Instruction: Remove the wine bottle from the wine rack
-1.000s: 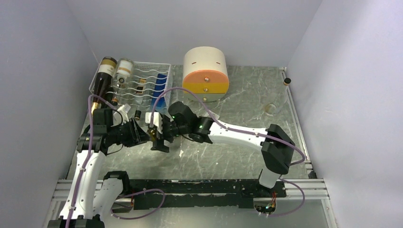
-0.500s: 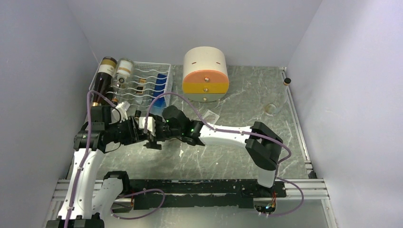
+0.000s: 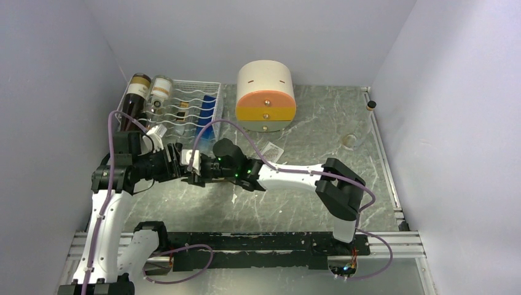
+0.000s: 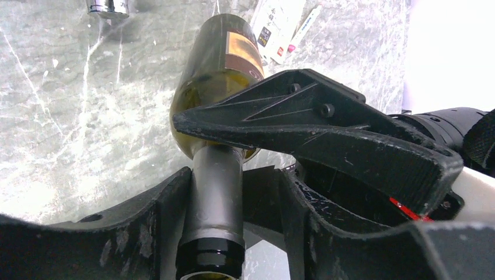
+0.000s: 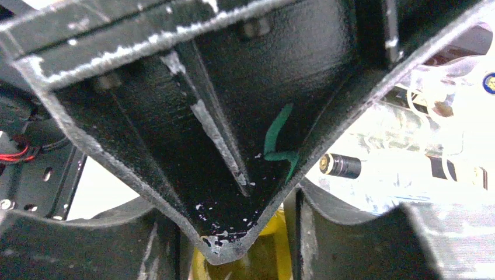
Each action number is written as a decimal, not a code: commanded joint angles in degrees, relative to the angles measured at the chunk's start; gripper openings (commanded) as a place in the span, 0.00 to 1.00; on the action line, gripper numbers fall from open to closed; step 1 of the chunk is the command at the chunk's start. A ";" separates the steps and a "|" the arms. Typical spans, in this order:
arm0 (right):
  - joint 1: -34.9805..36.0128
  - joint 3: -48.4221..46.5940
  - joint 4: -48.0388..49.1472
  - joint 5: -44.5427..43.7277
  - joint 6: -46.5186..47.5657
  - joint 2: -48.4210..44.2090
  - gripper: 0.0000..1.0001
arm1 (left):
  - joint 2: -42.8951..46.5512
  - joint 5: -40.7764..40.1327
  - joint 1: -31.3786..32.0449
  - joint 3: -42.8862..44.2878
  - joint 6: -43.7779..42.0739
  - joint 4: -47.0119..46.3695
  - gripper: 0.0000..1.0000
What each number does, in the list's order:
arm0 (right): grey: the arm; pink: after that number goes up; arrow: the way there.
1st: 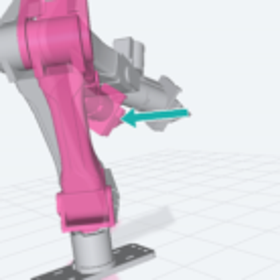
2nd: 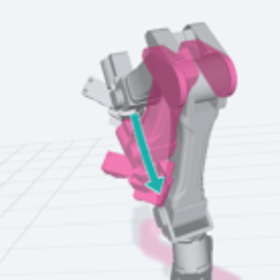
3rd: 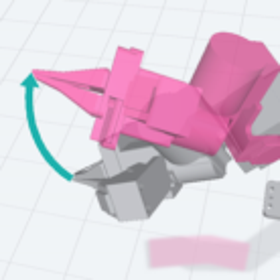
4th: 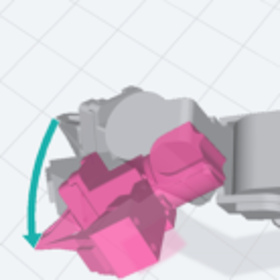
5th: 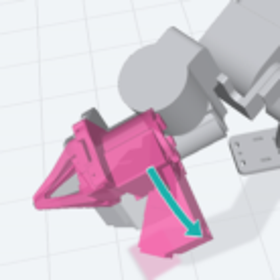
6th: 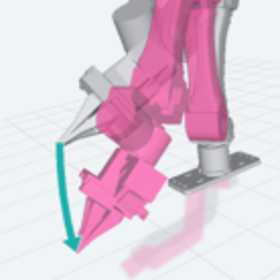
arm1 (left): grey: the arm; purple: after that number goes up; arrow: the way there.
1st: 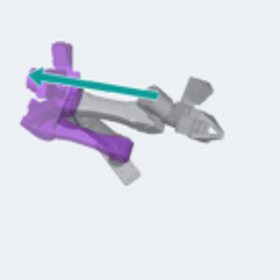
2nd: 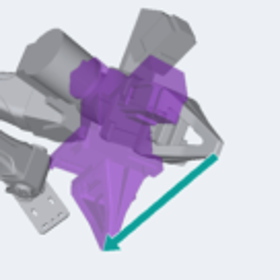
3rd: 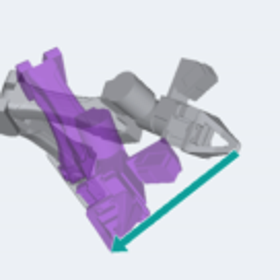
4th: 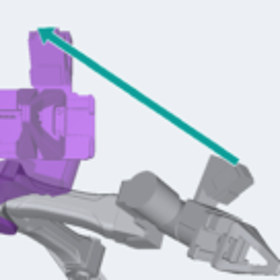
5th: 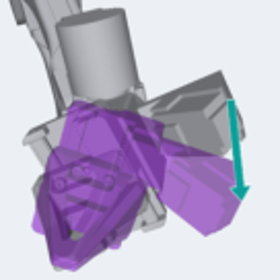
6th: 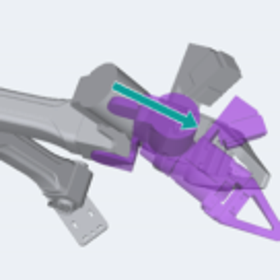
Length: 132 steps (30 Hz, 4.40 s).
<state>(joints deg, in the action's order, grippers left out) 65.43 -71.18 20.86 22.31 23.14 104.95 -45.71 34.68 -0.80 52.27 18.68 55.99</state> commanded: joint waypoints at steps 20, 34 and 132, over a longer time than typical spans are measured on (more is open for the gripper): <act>0.39 14.17 11.40 -18.33 -14.10 -15.81 0.14 | 5.65 -38.13 0.30 28.19 3.11 -4.33 0.98; -1.17 16.40 2.34 -42.82 -22.54 -33.34 0.00 | 13.10 -31.31 0.36 7.44 8.59 -13.44 0.95; -17.73 32.82 -18.61 -6.67 -43.02 -42.17 1.00 | -7.80 -15.29 -5.01 -1.65 0.56 -23.01 0.98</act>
<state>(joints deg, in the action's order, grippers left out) 47.44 -38.81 4.19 12.01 -23.22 65.23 -49.39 18.37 -6.48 46.28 21.85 34.22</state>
